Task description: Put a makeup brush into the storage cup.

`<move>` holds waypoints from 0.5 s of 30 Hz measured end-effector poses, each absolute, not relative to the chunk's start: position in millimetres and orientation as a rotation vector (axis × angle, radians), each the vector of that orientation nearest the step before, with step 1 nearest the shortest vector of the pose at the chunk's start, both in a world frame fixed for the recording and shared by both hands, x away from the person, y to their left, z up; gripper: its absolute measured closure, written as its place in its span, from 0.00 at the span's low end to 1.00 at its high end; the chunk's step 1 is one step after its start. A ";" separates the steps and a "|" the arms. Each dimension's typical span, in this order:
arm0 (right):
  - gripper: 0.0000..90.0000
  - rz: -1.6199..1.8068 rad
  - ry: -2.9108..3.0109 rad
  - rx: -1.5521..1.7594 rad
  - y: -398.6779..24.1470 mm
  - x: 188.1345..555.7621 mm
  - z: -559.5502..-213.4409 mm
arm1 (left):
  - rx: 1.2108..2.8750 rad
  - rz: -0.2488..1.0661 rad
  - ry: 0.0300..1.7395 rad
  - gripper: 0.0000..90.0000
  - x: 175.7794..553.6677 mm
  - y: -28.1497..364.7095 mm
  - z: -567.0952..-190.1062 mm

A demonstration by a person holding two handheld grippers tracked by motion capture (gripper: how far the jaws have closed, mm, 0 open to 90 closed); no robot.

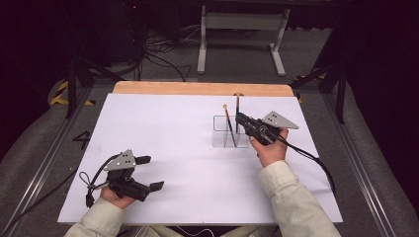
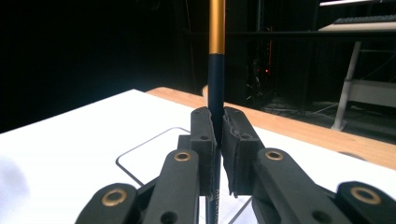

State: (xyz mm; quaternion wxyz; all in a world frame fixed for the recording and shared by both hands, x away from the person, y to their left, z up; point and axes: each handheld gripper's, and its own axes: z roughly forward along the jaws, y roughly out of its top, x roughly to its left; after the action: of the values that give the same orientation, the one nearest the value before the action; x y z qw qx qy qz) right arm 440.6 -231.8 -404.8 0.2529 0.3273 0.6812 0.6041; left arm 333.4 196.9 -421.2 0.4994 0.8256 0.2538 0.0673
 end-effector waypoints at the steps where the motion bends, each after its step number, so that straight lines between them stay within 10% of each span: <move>1: 0.93 1.639 1.856 0.892 -231.6 440.8 -405.6 | 1.998 0.162 0.614 0.00 333.4 196.8 -421.2; 15: 0.93 1.625 1.904 0.941 -228.8 442.0 -415.3 | 1.997 0.161 0.613 0.00 333.5 196.7 -421.2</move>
State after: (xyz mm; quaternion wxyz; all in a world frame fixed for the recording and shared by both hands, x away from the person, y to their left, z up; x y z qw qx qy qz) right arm 442.0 -228.8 -415.3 0.2316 0.3424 0.6926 0.5911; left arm 333.5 196.7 -421.2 0.4996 0.8256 0.2535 0.0666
